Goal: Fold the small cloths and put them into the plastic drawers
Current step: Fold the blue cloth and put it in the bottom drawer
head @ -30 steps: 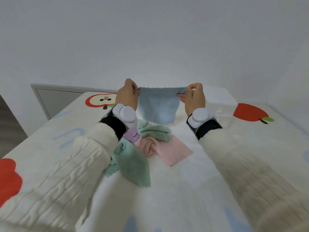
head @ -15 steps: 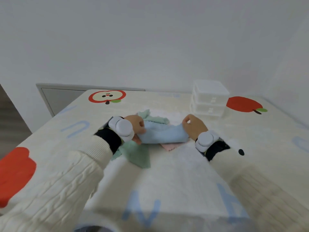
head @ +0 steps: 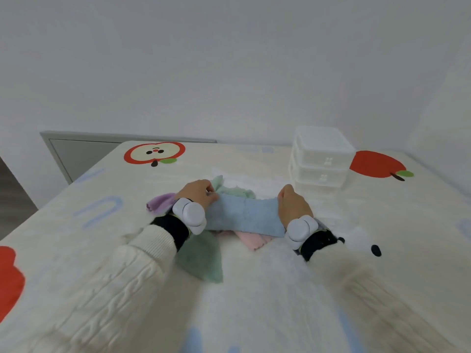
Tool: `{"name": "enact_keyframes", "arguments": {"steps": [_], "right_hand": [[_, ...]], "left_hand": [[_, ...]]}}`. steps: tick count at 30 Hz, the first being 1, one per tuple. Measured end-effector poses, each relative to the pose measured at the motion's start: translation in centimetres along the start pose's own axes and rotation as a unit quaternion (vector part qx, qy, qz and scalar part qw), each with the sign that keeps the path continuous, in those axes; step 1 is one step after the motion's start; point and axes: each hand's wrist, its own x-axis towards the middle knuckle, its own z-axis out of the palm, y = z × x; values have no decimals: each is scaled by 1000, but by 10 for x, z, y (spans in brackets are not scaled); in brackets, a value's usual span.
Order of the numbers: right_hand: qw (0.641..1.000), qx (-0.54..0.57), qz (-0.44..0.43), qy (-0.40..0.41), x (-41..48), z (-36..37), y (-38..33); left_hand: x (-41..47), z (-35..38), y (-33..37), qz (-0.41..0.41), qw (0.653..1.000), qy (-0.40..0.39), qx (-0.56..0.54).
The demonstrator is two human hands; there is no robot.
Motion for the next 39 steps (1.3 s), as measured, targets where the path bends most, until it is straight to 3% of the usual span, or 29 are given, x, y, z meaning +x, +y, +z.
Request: {"name": "enact_keyframes", "arguments": {"steps": [8,13,17,23,25,31,39], "right_hand": [[998,-32,-55,20,7,15,1],[998,-55,-14,-25,4,18,3],[999,-8,6,-53,5,17,1],[998,48,-33,-14,-2,7,5],[997,68,-43,-5,-4,7,8],[991,110,-76,12,-9,12,6],[990,107,-76,50,-7,19,12]], "left_hand": [[9,20,-11,-40,998,-1,48],[10,21,-21,-63,997,-20,45],[7,22,-23,-83,993,3,-85],[2,28,-24,-75,997,-24,19],[4,33,-25,-76,997,-8,-8],[-4,45,-22,-43,974,156,-158],[-8,51,-20,-36,972,162,-164]]}}
